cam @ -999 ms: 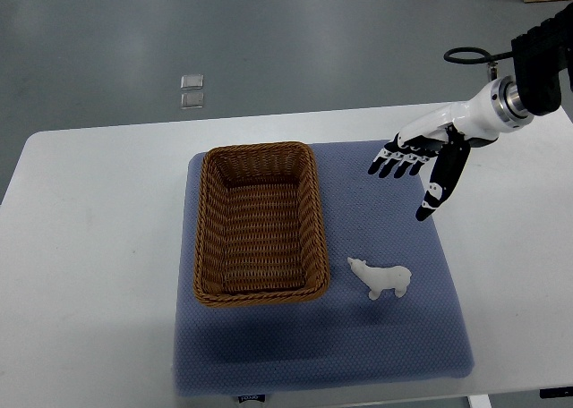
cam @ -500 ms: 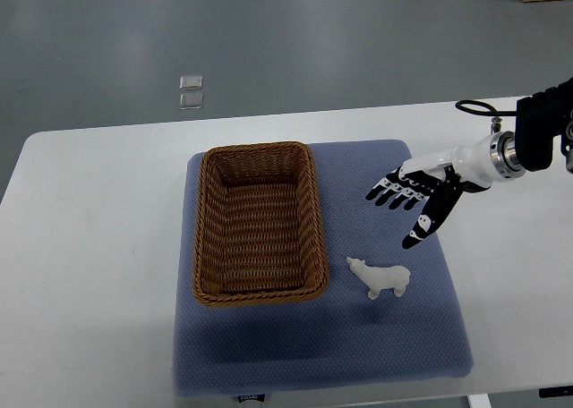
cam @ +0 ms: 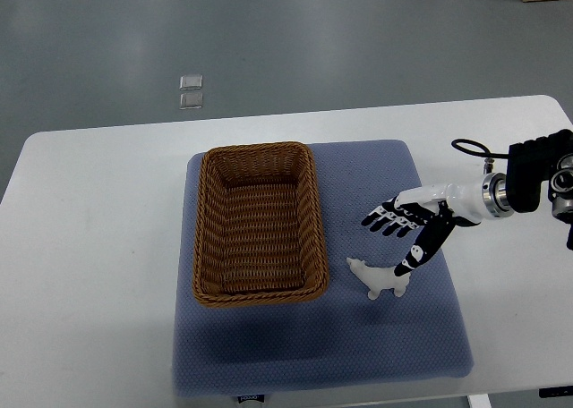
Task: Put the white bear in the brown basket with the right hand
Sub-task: 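Close the right hand's fingers around the white bear figurine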
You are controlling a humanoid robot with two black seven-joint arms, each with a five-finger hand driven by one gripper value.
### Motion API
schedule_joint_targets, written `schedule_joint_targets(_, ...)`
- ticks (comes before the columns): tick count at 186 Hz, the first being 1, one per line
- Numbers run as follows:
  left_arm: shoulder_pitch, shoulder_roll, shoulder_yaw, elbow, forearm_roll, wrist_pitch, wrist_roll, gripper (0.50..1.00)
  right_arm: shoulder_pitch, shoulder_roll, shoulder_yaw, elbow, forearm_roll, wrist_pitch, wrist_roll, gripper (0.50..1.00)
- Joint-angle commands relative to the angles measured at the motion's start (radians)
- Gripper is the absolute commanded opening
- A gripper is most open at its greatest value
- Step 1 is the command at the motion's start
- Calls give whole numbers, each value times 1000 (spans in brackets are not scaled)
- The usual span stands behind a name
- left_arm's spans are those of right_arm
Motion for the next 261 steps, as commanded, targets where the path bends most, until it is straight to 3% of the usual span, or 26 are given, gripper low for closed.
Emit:
schedule_joint_targets(1,-1,0,1,0,0,0,0,1000,-52,0,31,0,-26,-9,10,915)
schedule_joint_targets(31,-1,0,1,-1,0,0,2,1000,-95,-2,45,-2,-55,-36,29,901)
schedule_joint_targets(83,0,0,-1,-1,0,0,2,1000,-179,0,89,-8,-106,-62,43,832)
schedule_joint_targets(161,-1,0,-1,0,0,0,2,1000,-251,12,111,-22,-155,-92,59,789)
schedule_joint_targets(184,-1,0,1,-1,0,0,2,1000,-270,12,120,-25,-179,-96,62,703)
schedule_joint_targets(201,-1,0,1,-1,0,0,2,1000,-290,15,125,-31,-210,-108,66,560)
schedule_joint_targets(214,-1,0,1,-1,0,0,2,1000,-296,15,125,-35,-230,-113,67,500)
schedule_joint_targets(261,0,0,1,-6,0,0,2,1000,-273,0,134,-37,-236,-118,67,500)
